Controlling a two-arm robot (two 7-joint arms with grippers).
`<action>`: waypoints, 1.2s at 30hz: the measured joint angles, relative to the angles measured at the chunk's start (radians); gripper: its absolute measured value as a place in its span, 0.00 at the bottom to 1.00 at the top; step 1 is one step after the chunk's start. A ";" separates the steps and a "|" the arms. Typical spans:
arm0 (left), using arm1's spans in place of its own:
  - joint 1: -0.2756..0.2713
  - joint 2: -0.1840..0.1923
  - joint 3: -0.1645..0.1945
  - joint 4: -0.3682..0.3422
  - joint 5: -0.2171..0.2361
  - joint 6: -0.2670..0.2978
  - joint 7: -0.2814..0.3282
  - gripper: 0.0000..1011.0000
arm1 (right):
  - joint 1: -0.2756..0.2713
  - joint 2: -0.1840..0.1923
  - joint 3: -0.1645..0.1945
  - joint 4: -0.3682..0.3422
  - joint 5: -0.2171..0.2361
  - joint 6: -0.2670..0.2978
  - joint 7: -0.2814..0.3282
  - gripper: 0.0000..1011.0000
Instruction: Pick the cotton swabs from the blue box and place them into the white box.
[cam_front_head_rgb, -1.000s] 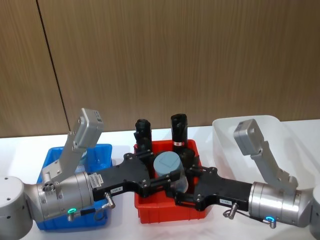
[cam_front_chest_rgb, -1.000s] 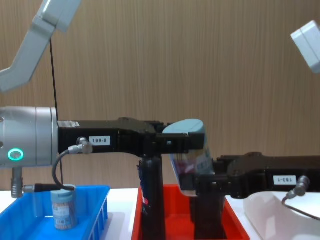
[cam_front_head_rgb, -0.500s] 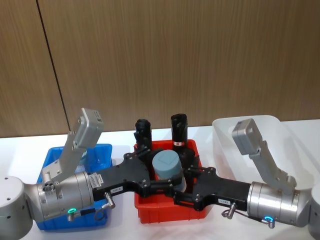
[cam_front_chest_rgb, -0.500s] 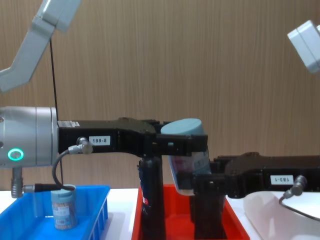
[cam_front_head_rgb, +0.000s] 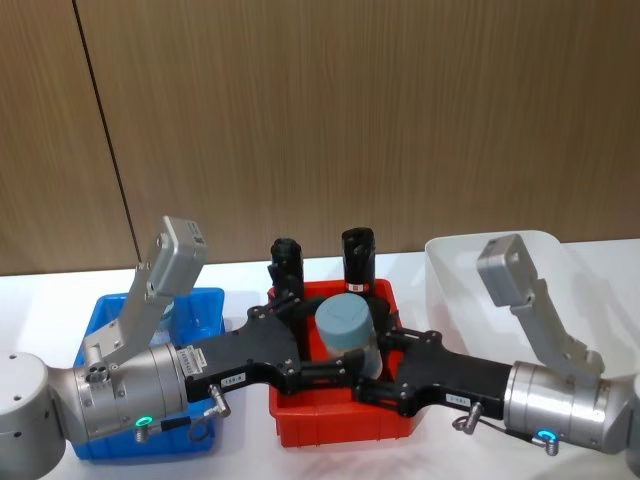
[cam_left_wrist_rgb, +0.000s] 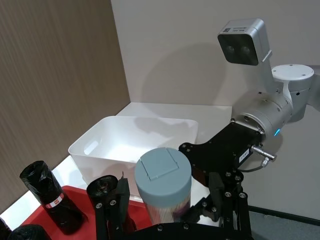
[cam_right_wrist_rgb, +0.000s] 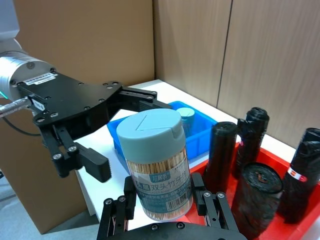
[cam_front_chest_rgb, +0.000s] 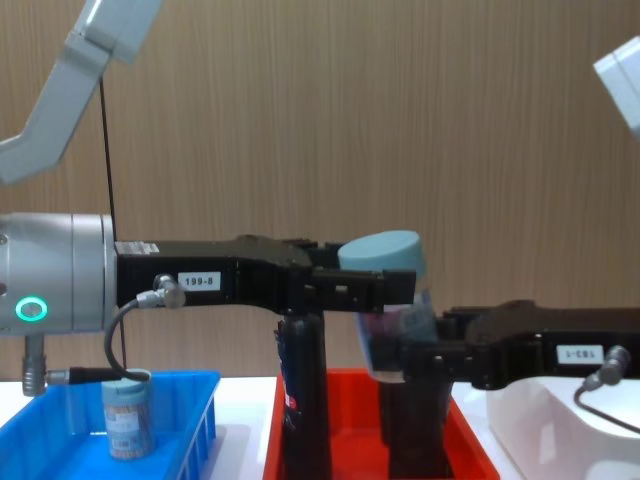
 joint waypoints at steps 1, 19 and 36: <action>0.000 0.000 0.000 0.000 0.000 0.000 0.000 0.99 | -0.002 0.004 0.003 -0.001 0.006 -0.002 -0.004 0.66; 0.000 0.000 0.000 0.000 0.000 0.000 0.000 0.99 | -0.021 0.066 0.055 0.012 0.067 -0.030 -0.078 0.66; 0.000 0.000 0.000 0.000 0.000 0.000 0.000 0.99 | 0.023 0.118 0.121 0.101 0.059 -0.017 -0.181 0.66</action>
